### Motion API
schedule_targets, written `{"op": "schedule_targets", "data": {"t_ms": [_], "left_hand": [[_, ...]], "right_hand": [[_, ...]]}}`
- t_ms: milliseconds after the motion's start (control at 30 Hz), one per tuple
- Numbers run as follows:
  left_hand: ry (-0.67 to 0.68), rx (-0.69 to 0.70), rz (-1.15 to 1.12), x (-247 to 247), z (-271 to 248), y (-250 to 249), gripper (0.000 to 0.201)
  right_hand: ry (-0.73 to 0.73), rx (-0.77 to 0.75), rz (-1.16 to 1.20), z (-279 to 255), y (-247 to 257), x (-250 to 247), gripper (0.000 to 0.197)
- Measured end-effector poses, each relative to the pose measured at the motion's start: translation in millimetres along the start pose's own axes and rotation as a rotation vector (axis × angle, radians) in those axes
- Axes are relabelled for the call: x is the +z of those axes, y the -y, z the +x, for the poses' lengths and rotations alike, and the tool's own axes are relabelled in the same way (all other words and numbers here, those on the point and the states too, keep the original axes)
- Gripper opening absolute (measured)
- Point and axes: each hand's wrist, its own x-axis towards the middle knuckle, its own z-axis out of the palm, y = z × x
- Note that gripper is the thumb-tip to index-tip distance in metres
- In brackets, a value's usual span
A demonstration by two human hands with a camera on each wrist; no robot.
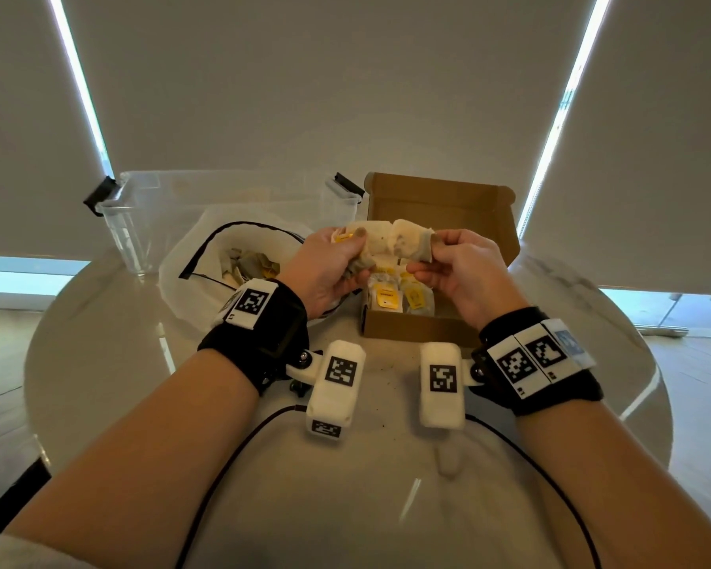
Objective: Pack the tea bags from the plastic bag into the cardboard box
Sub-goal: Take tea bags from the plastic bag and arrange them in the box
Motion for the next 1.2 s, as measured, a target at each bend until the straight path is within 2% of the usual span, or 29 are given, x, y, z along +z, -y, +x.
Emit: {"op": "schedule_targets", "data": {"t_ms": [100,167,267,367,500,567,633,667,767,900,1000,1100,1200], "left_hand": [[-0.059,0.042,0.046,-2,-1,0,0.016],[-0.082,0.096,0.133,-3,0,0,0.023],[-0.062,0.127,0.247,-4,-2,1,0.03],[-0.002,0.11,0.339,0,-4,1,0.029],[0.024,0.058,0.461,4,-5,0,0.016],[0.036,0.016,0.512,3,-8,-1,0.027],[0.061,0.054,0.555,1,-8,-1,0.038],[0.08,0.094,0.558,2,-9,-1,0.037],[0.092,0.202,0.558,3,-9,0,0.014],[0.09,0.252,0.565,2,-8,-1,0.003],[0.118,0.26,0.612,3,-10,-1,0.002],[0.123,0.255,0.667,5,-10,0,0.002],[0.083,0.242,0.764,2,-5,3,0.014]], "right_hand": [[0.003,0.013,0.084,1,0,-3,0.02],[0.009,-0.005,0.099,2,0,-4,0.028],[0.015,-0.021,0.13,3,1,-5,0.032],[0.035,-0.055,0.146,2,0,-5,0.025],[0.044,-0.184,0.0,2,-2,-2,0.021],[0.031,-0.301,-0.139,3,-4,-2,0.022],[0.054,-0.394,-0.27,3,-5,-2,0.023],[0.076,-0.411,-0.307,1,-6,-2,0.024],[0.131,-0.435,-0.342,-2,-5,-1,0.027],[0.106,-0.334,-0.267,1,-2,-3,0.027],[0.121,-0.232,-0.378,2,-2,-6,0.036],[0.127,-0.228,-0.439,0,-2,-6,0.018],[0.046,-0.17,-0.435,2,4,-9,0.009]]}}
